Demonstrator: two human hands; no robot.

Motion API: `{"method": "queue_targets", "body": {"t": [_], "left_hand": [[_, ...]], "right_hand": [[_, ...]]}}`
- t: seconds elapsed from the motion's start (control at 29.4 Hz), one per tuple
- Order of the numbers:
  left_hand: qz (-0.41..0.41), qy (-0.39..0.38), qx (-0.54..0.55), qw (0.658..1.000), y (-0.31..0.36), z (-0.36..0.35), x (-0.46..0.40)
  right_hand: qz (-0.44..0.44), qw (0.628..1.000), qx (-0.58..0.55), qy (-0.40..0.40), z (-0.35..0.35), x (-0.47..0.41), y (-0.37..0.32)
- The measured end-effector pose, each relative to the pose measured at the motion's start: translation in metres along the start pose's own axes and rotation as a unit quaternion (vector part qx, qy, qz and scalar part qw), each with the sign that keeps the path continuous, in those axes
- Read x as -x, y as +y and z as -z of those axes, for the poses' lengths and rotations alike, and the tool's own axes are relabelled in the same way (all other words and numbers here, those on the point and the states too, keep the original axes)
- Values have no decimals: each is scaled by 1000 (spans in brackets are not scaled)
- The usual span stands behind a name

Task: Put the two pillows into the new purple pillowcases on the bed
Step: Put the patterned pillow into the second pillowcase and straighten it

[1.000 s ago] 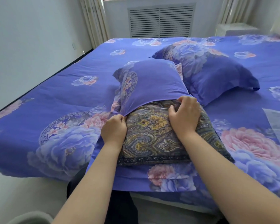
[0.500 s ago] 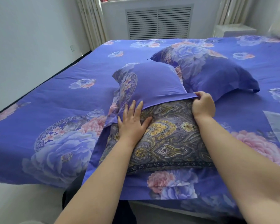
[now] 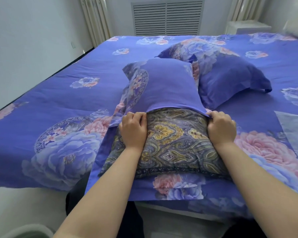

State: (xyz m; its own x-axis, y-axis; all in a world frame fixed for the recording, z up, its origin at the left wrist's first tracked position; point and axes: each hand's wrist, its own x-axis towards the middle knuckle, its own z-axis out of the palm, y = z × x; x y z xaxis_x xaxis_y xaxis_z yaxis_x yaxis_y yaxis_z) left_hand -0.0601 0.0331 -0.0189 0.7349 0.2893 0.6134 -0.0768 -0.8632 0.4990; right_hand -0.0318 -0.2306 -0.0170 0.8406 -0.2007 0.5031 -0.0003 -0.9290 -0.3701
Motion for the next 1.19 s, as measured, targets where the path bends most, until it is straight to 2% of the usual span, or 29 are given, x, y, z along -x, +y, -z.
{"method": "queue_targets", "body": {"t": [0.1, 0.2, 0.31, 0.41, 0.48, 0.54, 0.65, 0.78, 0.85, 0.88, 0.95, 1.02, 1.12, 1.19], "left_hand": [[14, 19, 31, 999, 1, 9, -7], [-69, 18, -6, 997, 8, 16, -16], [-133, -40, -33, 990, 20, 17, -29], [-108, -102, -35, 988, 30, 14, -49], [-77, -114, -24, 990, 34, 12, -65], [-59, -68, 23, 996, 37, 14, -72], [-104, 17, 48, 993, 32, 15, -58], [-120, -59, 14, 991, 16, 12, -39], [-110, -94, 8, 989, 12, 18, -35], [-105, -109, 6, 989, 11, 23, -30], [-74, -142, 3, 987, 5, 34, -17], [-14, -173, -7, 985, -5, 42, 0], [117, -223, -2, 968, -19, 58, 22], [216, -263, 30, 940, -28, 68, 32]], "right_hand": [[11, 1000, 14, -9, 6, -2, -6], [14, 1000, 5, -26, 13, -14, -18], [62, 998, -6, 19, 17, -25, -34], [83, 996, 2, 20, 16, -36, -49], [82, 997, -2, 7, 16, -41, -60], [70, 996, -41, 26, 16, -40, -66], [71, 990, -101, 68, 13, -22, -60], [81, 994, -65, -29, 8, -6, -54], [112, 991, -66, -34, 17, 0, -60], [155, 985, -69, -23, 23, 5, -65], [266, 960, -91, -15, 35, 22, -79], [346, 930, -112, -53, 41, 47, -96], [398, 912, -46, -90, 33, 86, -111], [403, 907, 27, -116, 26, 100, -115]]}}
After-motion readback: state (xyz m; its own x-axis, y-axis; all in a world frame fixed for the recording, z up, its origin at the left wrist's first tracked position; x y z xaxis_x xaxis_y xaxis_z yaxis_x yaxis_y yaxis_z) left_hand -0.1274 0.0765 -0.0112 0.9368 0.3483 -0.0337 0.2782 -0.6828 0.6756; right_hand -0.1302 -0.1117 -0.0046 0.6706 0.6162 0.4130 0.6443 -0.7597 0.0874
